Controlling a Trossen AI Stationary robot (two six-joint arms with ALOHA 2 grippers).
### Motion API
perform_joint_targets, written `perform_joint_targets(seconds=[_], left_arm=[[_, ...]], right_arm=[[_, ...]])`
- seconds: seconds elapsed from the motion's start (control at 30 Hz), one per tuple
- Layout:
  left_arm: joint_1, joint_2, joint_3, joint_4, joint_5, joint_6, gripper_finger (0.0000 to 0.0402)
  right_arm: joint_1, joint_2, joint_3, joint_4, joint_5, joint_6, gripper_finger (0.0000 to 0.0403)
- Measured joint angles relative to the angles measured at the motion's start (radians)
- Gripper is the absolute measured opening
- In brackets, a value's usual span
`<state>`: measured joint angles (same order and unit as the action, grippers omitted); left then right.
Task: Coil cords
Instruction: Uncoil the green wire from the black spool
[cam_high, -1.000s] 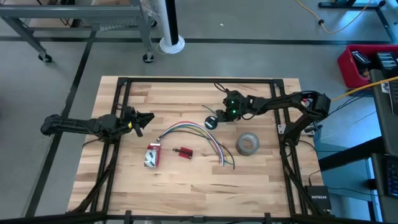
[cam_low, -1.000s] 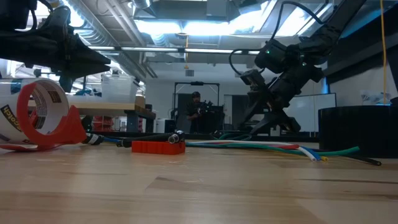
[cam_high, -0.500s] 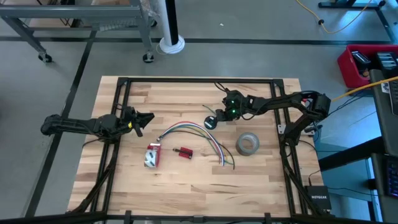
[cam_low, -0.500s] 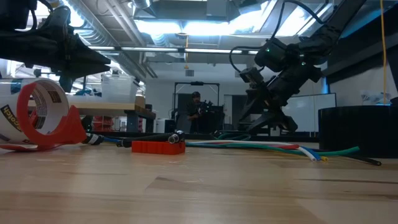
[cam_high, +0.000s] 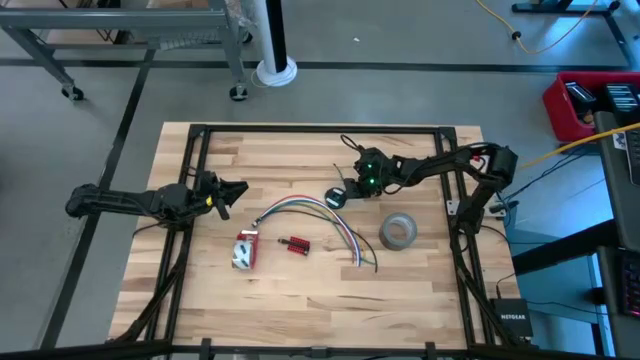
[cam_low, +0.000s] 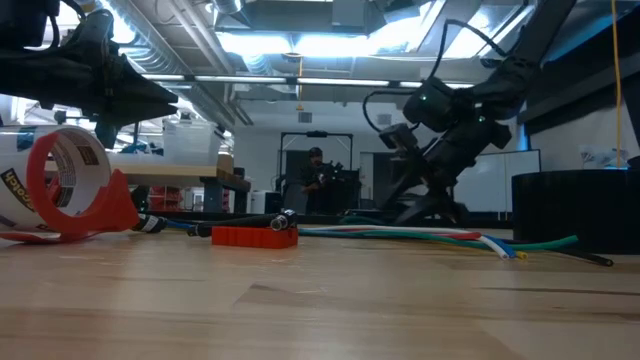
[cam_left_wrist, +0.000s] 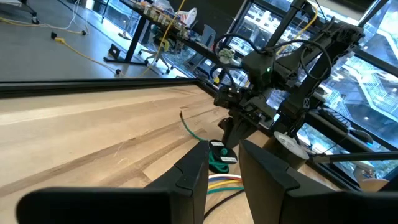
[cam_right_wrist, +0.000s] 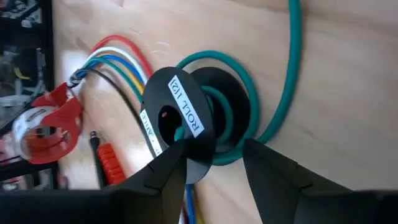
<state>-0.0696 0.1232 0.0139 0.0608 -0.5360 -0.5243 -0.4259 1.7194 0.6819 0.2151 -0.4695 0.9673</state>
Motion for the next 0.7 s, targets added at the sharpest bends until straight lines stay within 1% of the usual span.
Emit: perform_joint_targets(seconds=[0.07, 0.17, 0.43, 0.53, 0.7], left_arm=[[0.0, 0.0, 0.0, 0.0, 0.0, 0.0, 0.0082], [0.0, 0.0, 0.0, 0.0, 0.0, 0.0, 0.0082], [0.0, 0.0, 0.0, 0.0, 0.0, 0.0, 0.0082], [0.0, 0.0, 0.0, 0.0, 0.0, 0.0, 0.0082], [0.0, 0.0, 0.0, 0.0, 0.0, 0.0, 0.0082]], right_arm=[[0.0, 0.007, 0.0, 0.037, -0.03, 0.013, 0.0161], [0.001, 0.007, 0.0, 0.083, -0.043, 0.028, 0.0161], [0.001, 0.014, 0.0, 0.078, -0.047, 0.032, 0.0157], [0.001, 0.032, 0.0, 0.083, -0.045, 0.031, 0.0139], [0.001, 0.063, 0.0, 0.135, -0.05, 0.032, 0.009]])
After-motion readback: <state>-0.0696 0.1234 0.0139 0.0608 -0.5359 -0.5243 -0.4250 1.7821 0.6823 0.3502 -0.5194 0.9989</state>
